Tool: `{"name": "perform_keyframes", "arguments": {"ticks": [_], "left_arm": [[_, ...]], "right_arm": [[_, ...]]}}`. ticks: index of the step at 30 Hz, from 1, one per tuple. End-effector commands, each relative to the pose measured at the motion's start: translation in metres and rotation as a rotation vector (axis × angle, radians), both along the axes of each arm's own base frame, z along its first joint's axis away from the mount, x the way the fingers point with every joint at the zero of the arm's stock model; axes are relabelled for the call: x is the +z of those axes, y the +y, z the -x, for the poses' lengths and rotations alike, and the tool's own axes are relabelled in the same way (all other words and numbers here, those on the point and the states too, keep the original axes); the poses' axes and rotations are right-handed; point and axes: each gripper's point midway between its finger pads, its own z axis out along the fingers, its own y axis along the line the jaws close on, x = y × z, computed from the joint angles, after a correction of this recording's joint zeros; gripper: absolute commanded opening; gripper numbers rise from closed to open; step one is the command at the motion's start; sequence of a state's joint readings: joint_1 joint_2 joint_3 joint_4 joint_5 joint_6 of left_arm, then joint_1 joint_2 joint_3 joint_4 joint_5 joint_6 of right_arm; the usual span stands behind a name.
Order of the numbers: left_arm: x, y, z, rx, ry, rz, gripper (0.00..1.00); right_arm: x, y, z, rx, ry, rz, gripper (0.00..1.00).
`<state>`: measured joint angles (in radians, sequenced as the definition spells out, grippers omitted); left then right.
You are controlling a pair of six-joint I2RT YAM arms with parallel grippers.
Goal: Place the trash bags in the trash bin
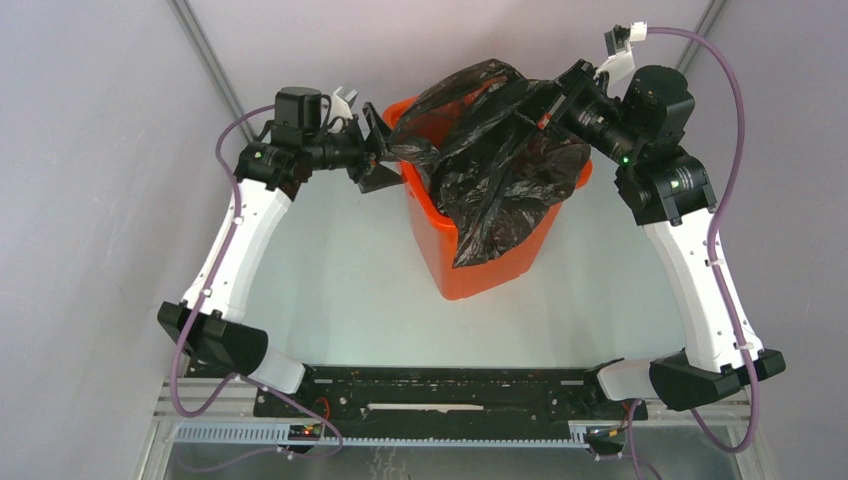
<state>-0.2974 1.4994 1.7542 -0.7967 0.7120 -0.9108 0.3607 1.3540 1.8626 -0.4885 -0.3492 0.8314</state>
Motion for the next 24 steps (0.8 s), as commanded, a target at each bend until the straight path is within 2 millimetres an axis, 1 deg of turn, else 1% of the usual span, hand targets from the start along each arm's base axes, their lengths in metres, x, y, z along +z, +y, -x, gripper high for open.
{"name": "perform_keyframes", "arguments": {"ticks": [1, 5, 8, 10, 12, 15, 17, 19, 22, 24], "left_arm": [[0.049, 0.013, 0.016, -0.012, -0.185, 0.023, 0.86], [0.067, 0.032, 0.024, 0.047, -0.237, 0.022, 0.9], [0.077, 0.051, 0.028, 0.139, -0.241, 0.028, 0.91], [0.093, 0.062, 0.032, 0.202, -0.266, 0.078, 0.91], [0.116, 0.065, 0.039, 0.236, -0.332, 0.147, 0.92], [0.147, 0.059, 0.055, 0.235, -0.392, 0.299, 0.93], [0.163, 0.055, 0.069, 0.219, -0.439, 0.382, 0.93], [0.172, 0.049, 0.079, 0.213, -0.473, 0.429, 0.96], [0.183, 0.032, 0.099, 0.169, -0.507, 0.47, 0.98], [0.191, 0.026, 0.106, 0.175, -0.536, 0.49, 0.99]], "right_arm": [[0.025, -0.009, 0.004, -0.032, -0.085, 0.0, 0.0], [0.032, -0.011, 0.002, -0.037, -0.1, 0.001, 0.0], [0.037, -0.012, 0.001, -0.038, -0.11, 0.006, 0.0], [0.04, -0.011, 0.0, -0.037, -0.117, 0.009, 0.0], [0.043, -0.011, -0.002, -0.038, -0.127, 0.006, 0.0], [0.047, -0.011, -0.009, -0.052, -0.134, 0.006, 0.0], [0.048, -0.011, -0.015, -0.07, -0.138, 0.007, 0.0], [0.049, -0.012, -0.023, -0.095, -0.138, 0.007, 0.0], [0.052, -0.014, -0.031, -0.122, -0.146, 0.007, 0.0], [0.052, -0.013, -0.034, -0.122, -0.144, 0.006, 0.0]]}}
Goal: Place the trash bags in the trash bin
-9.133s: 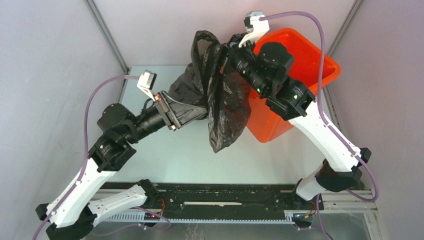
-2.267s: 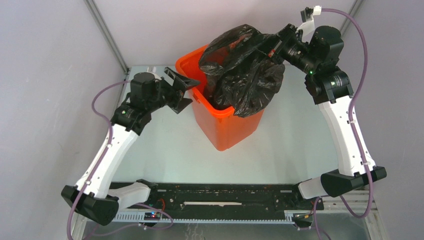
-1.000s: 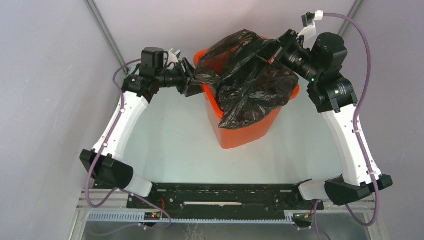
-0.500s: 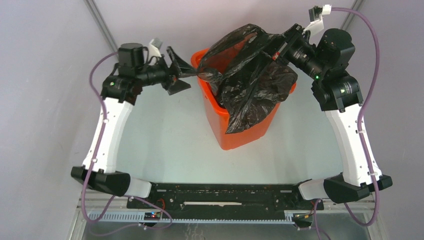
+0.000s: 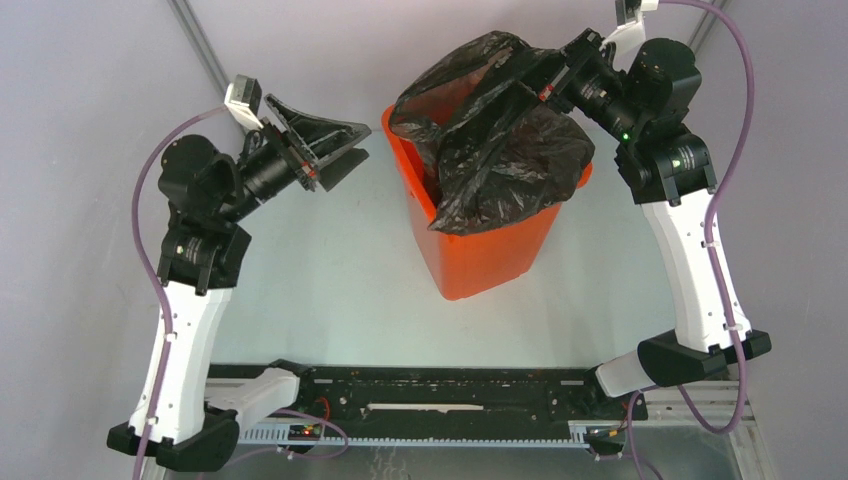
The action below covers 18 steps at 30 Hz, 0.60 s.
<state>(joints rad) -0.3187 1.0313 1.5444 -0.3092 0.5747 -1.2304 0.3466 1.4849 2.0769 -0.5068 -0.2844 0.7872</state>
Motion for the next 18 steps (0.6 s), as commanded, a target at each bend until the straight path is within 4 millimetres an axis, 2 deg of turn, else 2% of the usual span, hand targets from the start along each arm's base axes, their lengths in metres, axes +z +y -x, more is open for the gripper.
{"name": "perform_keyframes", "arguments": {"ticks": [1, 5, 10, 14, 18], "left_arm": [[0.035, -0.013, 0.011, 0.019, -0.102, 0.107, 0.99], [0.043, -0.019, 0.006, 0.082, -0.081, 0.138, 0.86], [0.039, -0.03, -0.014, 0.102, 0.026, 0.166, 0.84], [0.05, -0.038, -0.019, 0.08, 0.026, 0.203, 0.79], [0.055, -0.048, -0.021, 0.041, 0.01, 0.191, 0.62]], "right_arm": [[0.017, -0.006, -0.003, -0.04, -0.055, -0.002, 0.0], [0.014, 0.0, 0.0, -0.025, -0.05, 0.0, 0.0], [0.01, 0.008, 0.002, -0.012, -0.045, -0.007, 0.0], [0.008, 0.014, 0.006, -0.005, -0.054, 0.011, 0.0], [0.006, 0.016, 0.011, -0.004, -0.058, 0.032, 0.0]]}}
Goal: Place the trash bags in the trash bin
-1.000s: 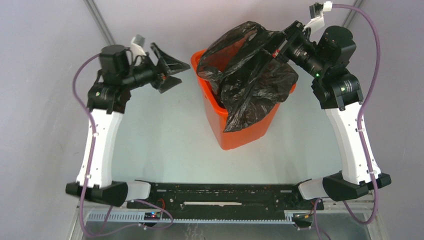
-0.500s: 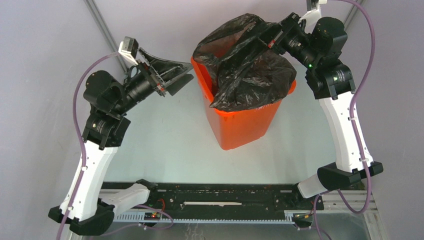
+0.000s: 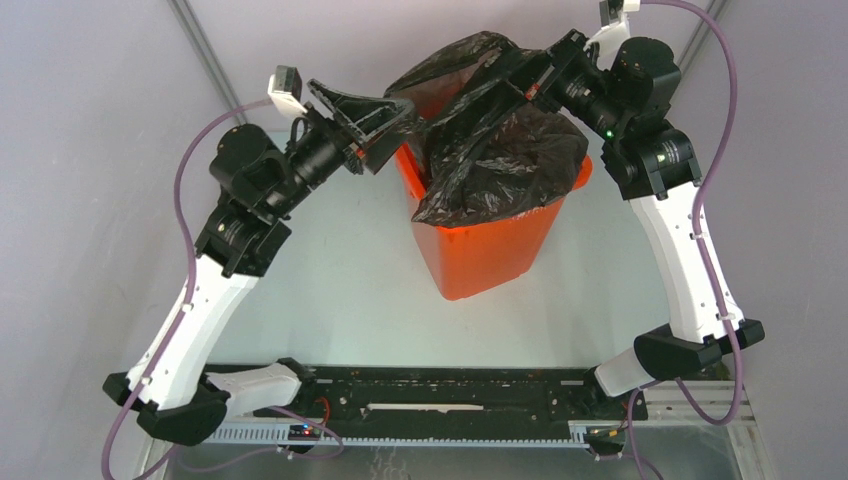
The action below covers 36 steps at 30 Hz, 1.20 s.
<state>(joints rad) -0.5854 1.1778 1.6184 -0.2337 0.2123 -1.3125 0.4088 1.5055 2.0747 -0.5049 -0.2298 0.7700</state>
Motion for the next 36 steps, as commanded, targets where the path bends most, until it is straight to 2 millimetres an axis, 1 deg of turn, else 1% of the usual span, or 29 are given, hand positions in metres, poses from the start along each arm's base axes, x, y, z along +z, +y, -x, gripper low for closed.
{"name": "perform_keyframes", "arguments": {"ticks": [1, 3, 6, 8, 9, 10, 11, 12, 13, 15, 17, 21, 23, 24, 25, 26, 29, 31, 33, 34, 35, 36], "left_arm": [[0.037, 0.002, 0.013, -0.023, -0.079, 0.059, 0.57], [0.034, 0.003, 0.01, -0.01, -0.083, 0.038, 0.46], [0.027, 0.01, 0.005, 0.021, -0.103, -0.011, 0.25], [0.018, 0.015, -0.002, 0.035, -0.092, -0.045, 0.14], [0.014, 0.017, -0.006, 0.037, -0.088, -0.057, 0.09], [0.009, 0.02, -0.009, 0.035, -0.083, -0.068, 0.06], [0.006, 0.022, -0.013, 0.033, -0.082, -0.079, 0.01], [0.002, 0.025, -0.017, 0.036, -0.082, -0.092, 0.0], [-0.001, 0.029, -0.021, 0.044, -0.08, -0.101, 0.0], [-0.004, 0.038, -0.03, 0.064, -0.085, -0.106, 0.0], [-0.005, 0.041, -0.035, 0.048, -0.096, -0.093, 0.0], [-0.008, 0.033, -0.038, -0.05, -0.115, -0.097, 0.0], [-0.006, 0.028, -0.036, -0.102, -0.135, -0.111, 0.0], [-0.006, 0.027, -0.037, -0.114, -0.146, -0.123, 0.0], [-0.007, 0.027, -0.038, -0.119, -0.154, -0.135, 0.0], [-0.007, 0.028, -0.039, -0.121, -0.153, -0.139, 0.0], [-0.004, 0.035, -0.041, -0.115, -0.154, -0.113, 0.0], [0.003, 0.039, -0.039, -0.119, -0.164, -0.065, 0.0], [0.012, 0.041, -0.036, -0.127, -0.189, -0.014, 0.0], [0.015, 0.042, -0.034, -0.131, -0.194, 0.005, 0.0], [0.017, 0.043, -0.033, -0.135, -0.198, 0.021, 0.0], [0.018, 0.043, -0.031, -0.139, -0.201, 0.035, 0.0]], "right_arm": [[0.013, -0.001, 0.014, -0.005, -0.07, 0.022, 0.0], [0.011, 0.001, 0.017, 0.008, -0.072, 0.039, 0.0], [0.006, 0.002, 0.025, 0.035, -0.076, 0.074, 0.01], [0.002, 0.001, 0.03, 0.046, -0.08, 0.1, 0.1], [0.0, -0.001, 0.033, 0.05, -0.081, 0.107, 0.17], [-0.001, -0.002, 0.036, 0.058, -0.082, 0.11, 0.25], [-0.002, -0.003, 0.039, 0.069, -0.084, 0.109, 0.37], [-0.003, -0.005, 0.043, 0.079, -0.083, 0.106, 0.44], [-0.002, -0.006, 0.047, 0.09, -0.083, 0.099, 0.49], [0.001, -0.01, 0.055, 0.113, -0.074, 0.077, 0.58], [0.003, -0.009, 0.064, 0.159, -0.059, 0.048, 0.67], [0.003, -0.004, 0.086, 0.263, -0.024, 0.0, 0.83], [0.005, -0.005, 0.093, 0.287, -0.013, -0.03, 0.87], [0.007, -0.005, 0.098, 0.307, -0.016, -0.05, 0.91], [0.013, -0.005, 0.103, 0.328, -0.036, -0.067, 0.97], [0.017, -0.005, 0.108, 0.344, -0.052, -0.081, 0.99], [0.021, -0.011, 0.111, 0.329, -0.048, -0.101, 1.0], [0.02, -0.023, 0.107, 0.291, -0.024, -0.123, 1.0], [0.018, -0.039, 0.101, 0.249, -0.008, -0.165, 0.99], [0.019, -0.046, 0.101, 0.233, -0.012, -0.186, 0.95], [0.017, -0.055, 0.096, 0.202, -0.012, -0.198, 0.92], [0.013, -0.059, 0.092, 0.185, 0.0, -0.204, 0.87]]}}
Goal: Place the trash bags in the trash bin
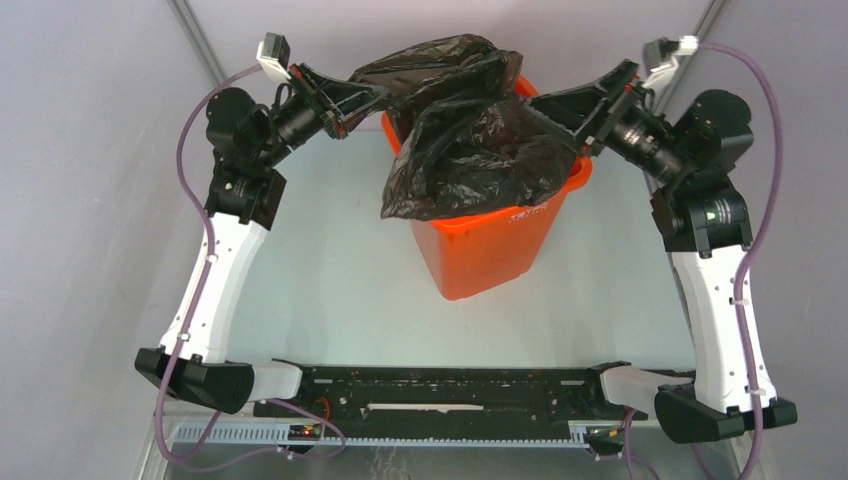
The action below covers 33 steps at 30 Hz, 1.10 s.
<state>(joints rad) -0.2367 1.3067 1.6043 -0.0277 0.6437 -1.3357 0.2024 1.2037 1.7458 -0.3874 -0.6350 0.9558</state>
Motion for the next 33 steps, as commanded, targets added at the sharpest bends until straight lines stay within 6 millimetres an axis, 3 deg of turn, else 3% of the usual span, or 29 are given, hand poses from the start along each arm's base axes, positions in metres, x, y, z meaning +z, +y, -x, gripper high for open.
{"name": "perform_keyframes", "arguments": {"ticks": [1, 5, 9, 13, 19, 22, 24, 27, 33], "left_arm": [[0.036, 0.004, 0.034, -0.077, -0.118, 0.108, 0.0], [0.042, 0.006, 0.041, -0.091, -0.123, 0.148, 0.0], [0.044, 0.007, 0.045, -0.089, -0.122, 0.152, 0.0], [0.046, 0.008, 0.049, -0.088, -0.124, 0.155, 0.0], [0.049, 0.01, 0.049, -0.079, -0.127, 0.162, 0.0], [0.042, 0.009, 0.044, -0.069, -0.093, 0.155, 0.0], [0.036, 0.008, 0.04, -0.065, -0.07, 0.146, 0.0], [0.03, 0.008, 0.033, -0.056, -0.047, 0.146, 0.0], [0.034, 0.014, 0.026, -0.051, -0.047, 0.154, 0.0]], "right_arm": [[0.009, -0.022, 0.002, -0.044, -0.003, -0.084, 0.81], [-0.001, -0.021, -0.014, -0.062, 0.017, -0.059, 0.63], [0.0, -0.011, -0.028, -0.051, 0.016, -0.051, 0.55], [0.0, 0.014, -0.035, -0.01, 0.011, -0.028, 0.59], [-0.011, 0.037, -0.028, 0.001, 0.011, 0.019, 0.76], [-0.024, 0.04, -0.029, -0.005, 0.04, 0.024, 0.67], [-0.022, 0.041, -0.025, 0.004, 0.022, 0.017, 0.66], [-0.017, 0.033, -0.02, -0.032, -0.022, 0.057, 0.75], [-0.025, 0.01, -0.009, -0.092, -0.031, 0.133, 0.81]]}}
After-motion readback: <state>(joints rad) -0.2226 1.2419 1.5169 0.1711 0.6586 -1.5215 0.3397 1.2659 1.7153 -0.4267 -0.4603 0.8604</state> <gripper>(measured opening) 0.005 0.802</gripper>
